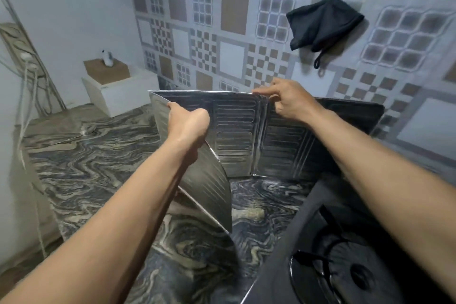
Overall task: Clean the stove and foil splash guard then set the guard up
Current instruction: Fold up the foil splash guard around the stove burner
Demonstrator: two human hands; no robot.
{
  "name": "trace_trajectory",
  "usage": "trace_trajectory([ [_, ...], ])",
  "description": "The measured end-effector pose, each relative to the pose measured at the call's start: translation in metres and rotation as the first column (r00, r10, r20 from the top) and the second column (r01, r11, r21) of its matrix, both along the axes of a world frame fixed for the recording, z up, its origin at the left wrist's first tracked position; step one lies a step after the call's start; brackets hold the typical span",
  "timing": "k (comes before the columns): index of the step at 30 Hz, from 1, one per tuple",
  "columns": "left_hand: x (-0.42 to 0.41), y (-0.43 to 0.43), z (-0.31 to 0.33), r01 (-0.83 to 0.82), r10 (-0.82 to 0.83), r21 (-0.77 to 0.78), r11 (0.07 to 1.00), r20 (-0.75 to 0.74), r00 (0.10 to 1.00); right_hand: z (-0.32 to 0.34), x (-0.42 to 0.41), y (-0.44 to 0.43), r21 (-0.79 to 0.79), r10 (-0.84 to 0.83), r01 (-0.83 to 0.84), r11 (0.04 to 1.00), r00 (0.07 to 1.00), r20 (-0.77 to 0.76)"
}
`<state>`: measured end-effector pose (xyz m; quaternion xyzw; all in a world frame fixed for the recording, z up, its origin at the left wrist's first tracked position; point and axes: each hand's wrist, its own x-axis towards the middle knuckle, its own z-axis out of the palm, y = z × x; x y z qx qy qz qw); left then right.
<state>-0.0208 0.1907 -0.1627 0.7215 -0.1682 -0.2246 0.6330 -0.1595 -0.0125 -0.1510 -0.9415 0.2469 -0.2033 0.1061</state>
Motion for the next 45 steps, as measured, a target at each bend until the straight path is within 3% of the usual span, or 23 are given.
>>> trace_trajectory([
  [6,-0.005,-0.009,0.001,0.217,-0.220,0.041,0.975,0.079,0.972,-0.017,-0.011,-0.021,-0.042,-0.094,0.089,0.995,0.986,-0.140],
  [15,0.016,-0.014,0.007,0.400,-0.419,0.134,0.907,0.176,0.891,-0.011,-0.029,-0.043,-0.086,-0.176,0.167,0.982,0.977,-0.117],
  [21,0.017,-0.033,0.011,0.539,-0.567,0.209,0.816,0.110,0.816,0.003,-0.066,-0.057,-0.143,-0.414,0.395,0.907,0.899,-0.145],
  [27,-0.014,-0.047,0.017,0.627,-0.668,0.258,0.736,0.124,0.733,-0.024,-0.072,-0.055,-0.045,-0.266,0.263,0.964,0.961,-0.073],
  [31,-0.018,-0.051,0.017,0.602,-0.675,0.324,0.729,0.195,0.712,-0.022,-0.081,-0.057,-0.103,-0.263,0.255,0.961,0.962,-0.071],
  [34,-0.020,-0.049,0.018,0.636,-0.732,0.375,0.674,0.222,0.644,-0.019,-0.093,-0.058,-0.119,-0.275,0.262,0.958,0.956,-0.101],
  [38,-0.029,-0.053,0.021,0.683,-0.780,0.389,0.618,0.198,0.593,-0.011,-0.133,-0.064,-0.072,-0.332,0.325,0.943,0.935,-0.122],
  [42,-0.050,-0.057,0.027,0.756,-0.841,0.376,0.535,0.159,0.516,-0.008,-0.160,-0.067,-0.143,-0.459,0.442,0.886,0.880,-0.122],
  [45,-0.055,-0.065,0.023,0.774,-0.858,0.370,0.514,0.196,0.476,-0.020,-0.154,-0.058,-0.073,-0.368,0.363,0.929,0.928,-0.065],
])
